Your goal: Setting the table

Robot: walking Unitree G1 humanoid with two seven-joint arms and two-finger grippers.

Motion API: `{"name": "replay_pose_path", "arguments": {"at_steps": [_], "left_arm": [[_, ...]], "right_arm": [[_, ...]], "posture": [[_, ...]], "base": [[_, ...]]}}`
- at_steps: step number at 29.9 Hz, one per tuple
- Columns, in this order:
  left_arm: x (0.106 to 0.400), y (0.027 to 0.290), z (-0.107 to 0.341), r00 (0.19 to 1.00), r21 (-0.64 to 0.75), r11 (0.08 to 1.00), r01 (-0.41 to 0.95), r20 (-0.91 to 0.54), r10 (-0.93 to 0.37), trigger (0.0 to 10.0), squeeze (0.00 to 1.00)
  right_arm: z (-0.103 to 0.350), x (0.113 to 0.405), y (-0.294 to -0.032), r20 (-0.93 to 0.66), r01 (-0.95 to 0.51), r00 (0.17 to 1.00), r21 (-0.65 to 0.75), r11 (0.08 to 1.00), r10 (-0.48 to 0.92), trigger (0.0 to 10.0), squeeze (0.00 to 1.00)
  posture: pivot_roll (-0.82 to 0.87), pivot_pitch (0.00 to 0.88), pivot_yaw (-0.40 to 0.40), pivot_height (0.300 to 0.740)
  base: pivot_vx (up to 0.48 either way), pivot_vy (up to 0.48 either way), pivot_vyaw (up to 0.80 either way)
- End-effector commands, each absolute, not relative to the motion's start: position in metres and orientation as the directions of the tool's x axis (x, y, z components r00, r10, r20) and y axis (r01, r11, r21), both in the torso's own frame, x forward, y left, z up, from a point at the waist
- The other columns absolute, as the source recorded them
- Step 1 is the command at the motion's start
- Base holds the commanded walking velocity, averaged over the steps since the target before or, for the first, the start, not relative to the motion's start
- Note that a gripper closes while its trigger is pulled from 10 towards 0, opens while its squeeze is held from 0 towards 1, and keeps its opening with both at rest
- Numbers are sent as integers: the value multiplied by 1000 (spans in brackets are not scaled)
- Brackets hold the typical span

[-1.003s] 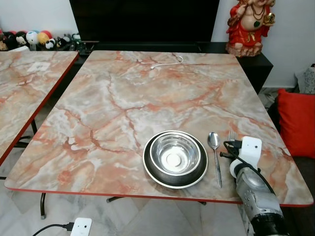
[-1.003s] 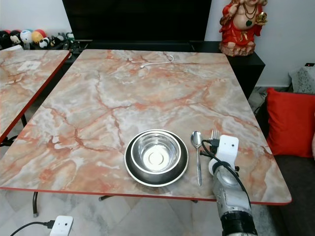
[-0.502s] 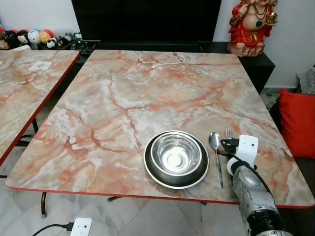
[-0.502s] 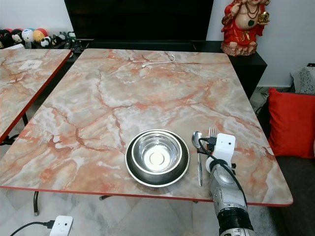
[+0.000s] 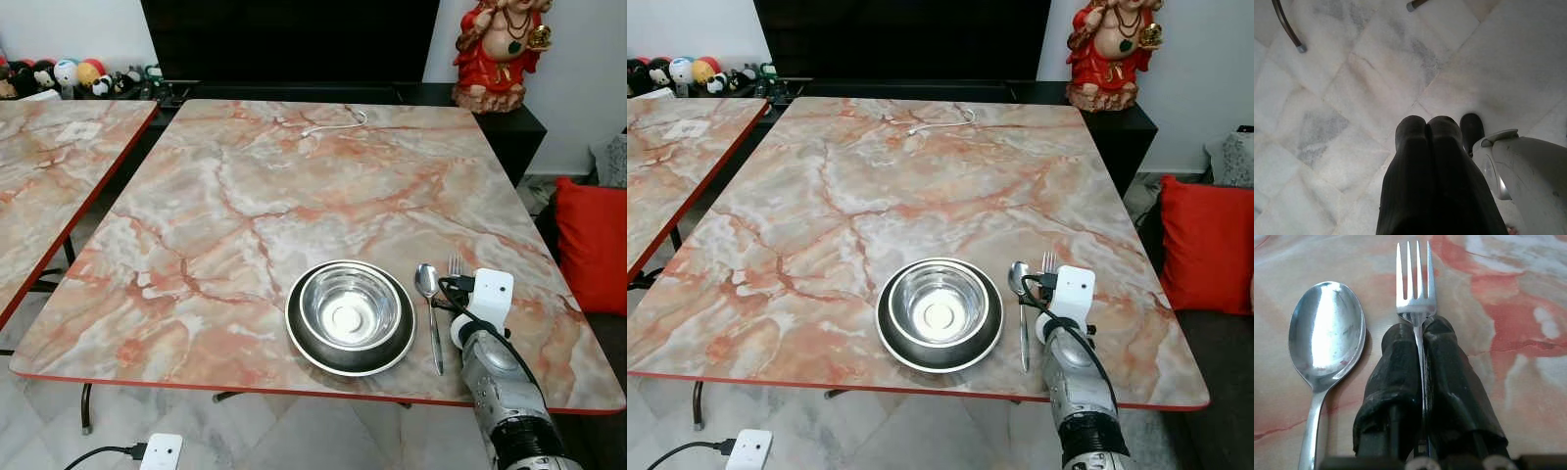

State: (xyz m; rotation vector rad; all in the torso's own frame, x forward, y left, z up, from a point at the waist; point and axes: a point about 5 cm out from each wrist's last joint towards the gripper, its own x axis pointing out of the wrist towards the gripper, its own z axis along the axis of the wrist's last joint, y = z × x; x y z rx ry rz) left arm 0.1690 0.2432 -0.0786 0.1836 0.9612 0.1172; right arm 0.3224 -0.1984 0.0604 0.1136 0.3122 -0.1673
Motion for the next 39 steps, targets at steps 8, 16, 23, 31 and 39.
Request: {"name": "replay_pose_path", "arguments": {"at_steps": [8, 16, 23, 31, 39], "left_arm": [[166, 244, -80, 555, 212, 977, -20, -811, 187, 10000, 0], [165, 244, -80, 555, 211, 977, -20, -811, 187, 10000, 0], [165, 244, -80, 555, 212, 977, -21, -811, 188, 10000, 0], [165, 244, -80, 555, 212, 977, -20, -811, 187, 10000, 0], [166, 244, -80, 555, 213, 977, -21, -810, 189, 10000, 0]], "right_arm": [[58, 324, -195, -329, 171, 935, 80, 982, -136, 10000, 0], [57, 323, -195, -336, 177, 931, 76, 981, -142, 10000, 0], [57, 324, -195, -338, 178, 930, 74, 981, -143, 10000, 522], [58, 324, -194, -336, 176, 931, 73, 982, -142, 10000, 0], [61, 326, -191, -323, 170, 937, 83, 982, -135, 10000, 0]], "posture": [[13, 45, 4, 740], [13, 44, 5, 740], [15, 45, 3, 740], [15, 44, 4, 740], [16, 42, 4, 740]], "base": [[0, 0, 0], [0, 0, 0], [0, 0, 0], [0, 0, 0], [0, 0, 0]]}}
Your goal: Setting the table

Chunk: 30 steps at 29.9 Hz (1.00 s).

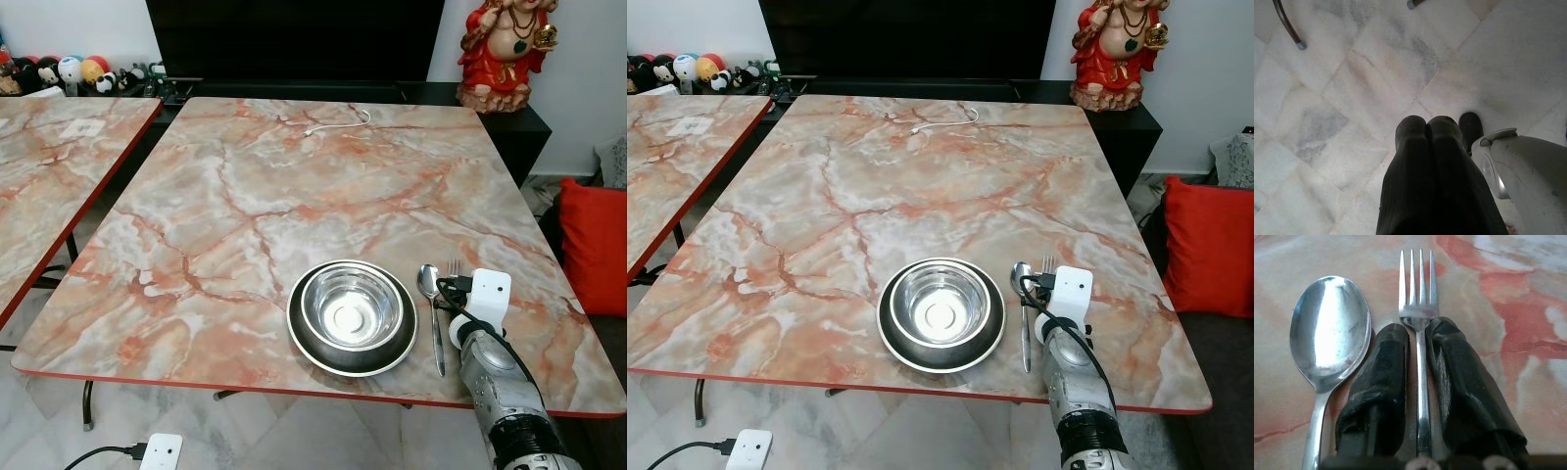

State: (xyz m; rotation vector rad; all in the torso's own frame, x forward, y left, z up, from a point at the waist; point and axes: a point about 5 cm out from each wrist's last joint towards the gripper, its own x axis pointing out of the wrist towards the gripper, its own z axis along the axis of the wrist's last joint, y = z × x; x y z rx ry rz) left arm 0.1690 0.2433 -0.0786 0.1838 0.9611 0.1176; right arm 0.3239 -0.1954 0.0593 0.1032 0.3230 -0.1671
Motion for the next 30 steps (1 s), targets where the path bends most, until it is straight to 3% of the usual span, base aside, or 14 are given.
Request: {"name": "replay_pose_path", "arguments": {"at_steps": [1, 17, 30], "left_arm": [[166, 244, -80, 555, 213, 977, -21, -810, 189, 10000, 0], [166, 244, -80, 555, 213, 977, -19, -810, 188, 10000, 0], [166, 245, -80, 562, 213, 977, -22, -805, 188, 10000, 0]], "right_arm": [[62, 326, -191, -319, 170, 938, 86, 982, -135, 10000, 0], [75, 327, -193, -233, 189, 960, 125, 974, -156, 10000, 0], [112, 324, -209, 59, 279, 957, 67, 958, -283, 10000, 0]], "posture": [[16, 42, 3, 740], [13, 38, 4, 740], [13, 39, 7, 740]], "base": [[0, 0, 0], [0, 0, 0], [0, 0, 0]]}}
